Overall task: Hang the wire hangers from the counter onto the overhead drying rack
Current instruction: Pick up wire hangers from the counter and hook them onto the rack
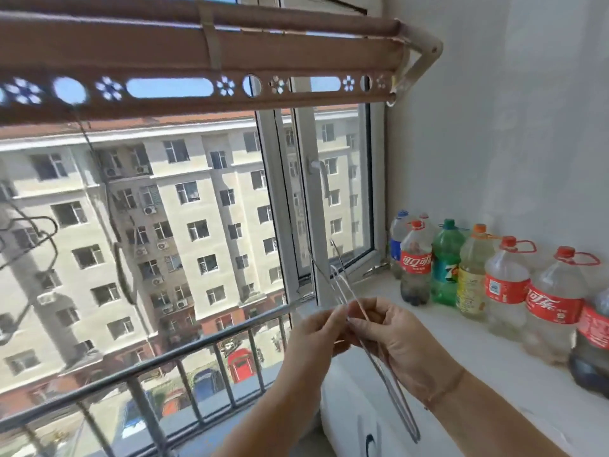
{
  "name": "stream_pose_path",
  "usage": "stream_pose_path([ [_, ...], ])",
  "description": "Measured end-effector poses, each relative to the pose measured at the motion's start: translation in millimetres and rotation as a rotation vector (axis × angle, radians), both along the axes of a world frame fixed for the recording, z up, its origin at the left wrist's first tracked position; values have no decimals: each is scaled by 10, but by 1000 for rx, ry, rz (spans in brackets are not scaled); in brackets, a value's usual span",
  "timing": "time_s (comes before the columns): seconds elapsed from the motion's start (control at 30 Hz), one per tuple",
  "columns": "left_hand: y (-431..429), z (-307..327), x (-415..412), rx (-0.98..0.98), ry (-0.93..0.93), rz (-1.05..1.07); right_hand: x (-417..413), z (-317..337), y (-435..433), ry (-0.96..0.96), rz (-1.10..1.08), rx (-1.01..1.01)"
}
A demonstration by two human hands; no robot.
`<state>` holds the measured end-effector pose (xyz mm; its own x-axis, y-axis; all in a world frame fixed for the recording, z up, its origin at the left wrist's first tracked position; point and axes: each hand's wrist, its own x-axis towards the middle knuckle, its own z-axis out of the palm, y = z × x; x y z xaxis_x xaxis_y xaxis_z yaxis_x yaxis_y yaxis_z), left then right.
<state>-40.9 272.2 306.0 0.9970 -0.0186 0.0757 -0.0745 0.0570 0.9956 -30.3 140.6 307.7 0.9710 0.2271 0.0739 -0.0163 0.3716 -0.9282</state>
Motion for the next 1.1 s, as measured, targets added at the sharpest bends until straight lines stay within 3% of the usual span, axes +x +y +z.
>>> stream_pose_path([
  [0.17,129,336,67,-140,-34,52,83,262,274,-81,16,41],
  [0.47,574,1159,64,-155,-189,243,321,1011,690,-229,125,-1],
  [0.7,773,1782,51,-206,-295,388,537,1632,741,-404,32,-66],
  [1.1,963,2007,191,-209,-243,476,863,1786,699,-425,6,-152],
])
